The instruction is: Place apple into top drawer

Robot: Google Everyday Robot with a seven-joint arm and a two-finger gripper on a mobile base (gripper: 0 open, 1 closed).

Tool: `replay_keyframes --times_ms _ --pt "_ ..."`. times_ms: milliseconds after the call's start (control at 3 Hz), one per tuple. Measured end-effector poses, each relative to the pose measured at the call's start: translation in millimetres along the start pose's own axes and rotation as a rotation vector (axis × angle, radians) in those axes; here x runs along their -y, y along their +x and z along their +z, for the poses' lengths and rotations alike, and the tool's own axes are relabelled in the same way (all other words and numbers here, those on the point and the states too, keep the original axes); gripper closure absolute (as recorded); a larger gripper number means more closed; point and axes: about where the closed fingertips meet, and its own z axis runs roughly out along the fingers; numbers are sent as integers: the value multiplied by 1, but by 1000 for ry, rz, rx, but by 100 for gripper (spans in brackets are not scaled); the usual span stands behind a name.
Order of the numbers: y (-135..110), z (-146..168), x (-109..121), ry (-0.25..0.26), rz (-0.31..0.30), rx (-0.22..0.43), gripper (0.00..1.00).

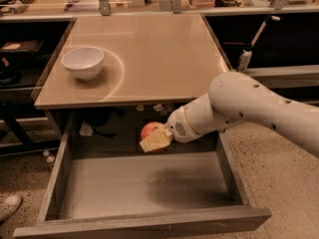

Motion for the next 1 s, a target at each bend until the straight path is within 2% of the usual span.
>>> replay_keyframes --times_ms 333,667,1000 --pt "1 46 -30 -159 12 42 100" --pt "0 54 -38 -193 16 46 100" --pt "9 75 -45 -196 49 42 100"
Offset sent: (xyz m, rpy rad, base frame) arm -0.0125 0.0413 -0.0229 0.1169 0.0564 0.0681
